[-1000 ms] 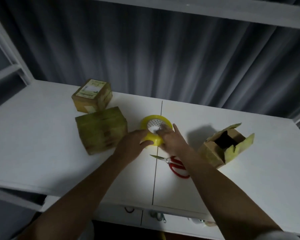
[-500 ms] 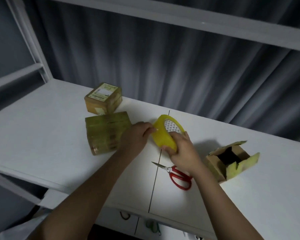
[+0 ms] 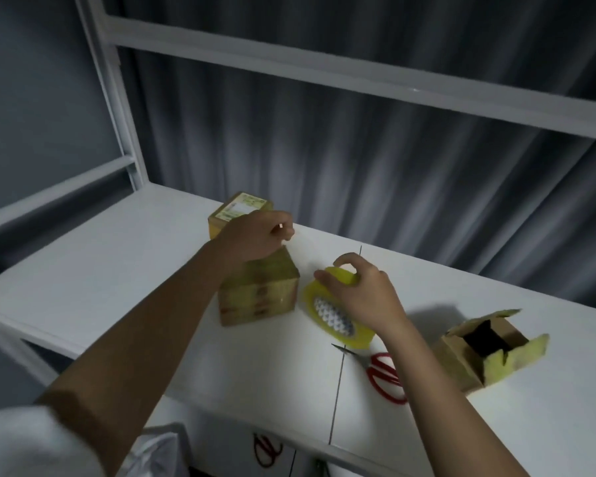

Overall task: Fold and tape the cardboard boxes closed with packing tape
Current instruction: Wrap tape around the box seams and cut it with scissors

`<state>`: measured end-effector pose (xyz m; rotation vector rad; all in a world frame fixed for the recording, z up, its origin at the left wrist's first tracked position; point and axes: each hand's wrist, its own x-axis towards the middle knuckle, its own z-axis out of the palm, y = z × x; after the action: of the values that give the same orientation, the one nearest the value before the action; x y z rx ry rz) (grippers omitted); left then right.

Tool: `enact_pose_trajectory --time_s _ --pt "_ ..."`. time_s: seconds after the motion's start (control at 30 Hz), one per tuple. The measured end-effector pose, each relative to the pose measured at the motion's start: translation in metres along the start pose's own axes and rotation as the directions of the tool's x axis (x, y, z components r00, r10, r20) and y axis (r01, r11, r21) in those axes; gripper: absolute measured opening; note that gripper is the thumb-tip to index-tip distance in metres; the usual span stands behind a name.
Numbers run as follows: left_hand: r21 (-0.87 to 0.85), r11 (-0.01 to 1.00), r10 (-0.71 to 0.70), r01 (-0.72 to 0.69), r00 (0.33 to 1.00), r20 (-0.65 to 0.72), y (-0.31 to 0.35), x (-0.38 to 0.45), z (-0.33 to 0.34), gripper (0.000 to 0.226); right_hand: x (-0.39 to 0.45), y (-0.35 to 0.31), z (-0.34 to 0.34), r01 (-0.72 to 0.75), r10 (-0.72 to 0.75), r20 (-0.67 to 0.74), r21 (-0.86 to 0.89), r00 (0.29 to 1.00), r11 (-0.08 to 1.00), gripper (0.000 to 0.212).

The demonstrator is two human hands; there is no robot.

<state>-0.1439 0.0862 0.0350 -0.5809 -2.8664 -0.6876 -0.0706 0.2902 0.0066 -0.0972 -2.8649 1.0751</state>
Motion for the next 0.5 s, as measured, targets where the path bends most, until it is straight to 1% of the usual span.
enact_pose_trajectory --time_s 0.07,0.13,0.23,0.3,0.37,0.43,0.5 --pt "0.015 1.000 0.020 -0.021 0.999 0.030 -0.008 0.004 -0.004 0.019 -0.003 -0.006 0.009 0.033 -0.032 0.030 -0.011 0.999 0.999 0.031" --pt "0.049 0.998 0.024 -0.028 0.996 0.083 -0.014 0.008 -0.004 0.020 -0.008 -0.011 0.019 0.023 -0.023 0.049 0.005 0.999 1.000 0.030" --pt "0.112 0.994 -0.004 -0.014 0.988 0.156 -0.023 0.013 -0.003 0.024 -0.011 -0.018 0.034 -0.022 0.020 0.091 0.017 0.996 1.000 0.044" --pt "0.104 0.995 -0.031 0.009 0.977 0.211 -0.031 0.016 0.000 0.025 -0.011 -0.022 0.040 -0.054 0.050 0.120 0.031 0.991 0.998 0.055" --pt "0.076 0.997 -0.040 0.022 0.970 0.239 -0.041 0.021 0.004 0.024 -0.011 -0.024 0.045 -0.080 0.068 0.133 0.086 0.989 0.993 0.060" --pt "0.063 0.998 -0.026 0.012 0.973 0.230 -0.047 0.025 0.007 0.024 -0.011 -0.024 0.049 -0.092 0.073 0.136 0.132 0.988 0.987 0.057" --pt "0.052 0.999 -0.004 -0.008 0.977 0.215 -0.052 0.029 0.009 0.025 -0.010 -0.025 0.056 -0.085 0.068 0.114 0.148 0.991 0.985 0.049"
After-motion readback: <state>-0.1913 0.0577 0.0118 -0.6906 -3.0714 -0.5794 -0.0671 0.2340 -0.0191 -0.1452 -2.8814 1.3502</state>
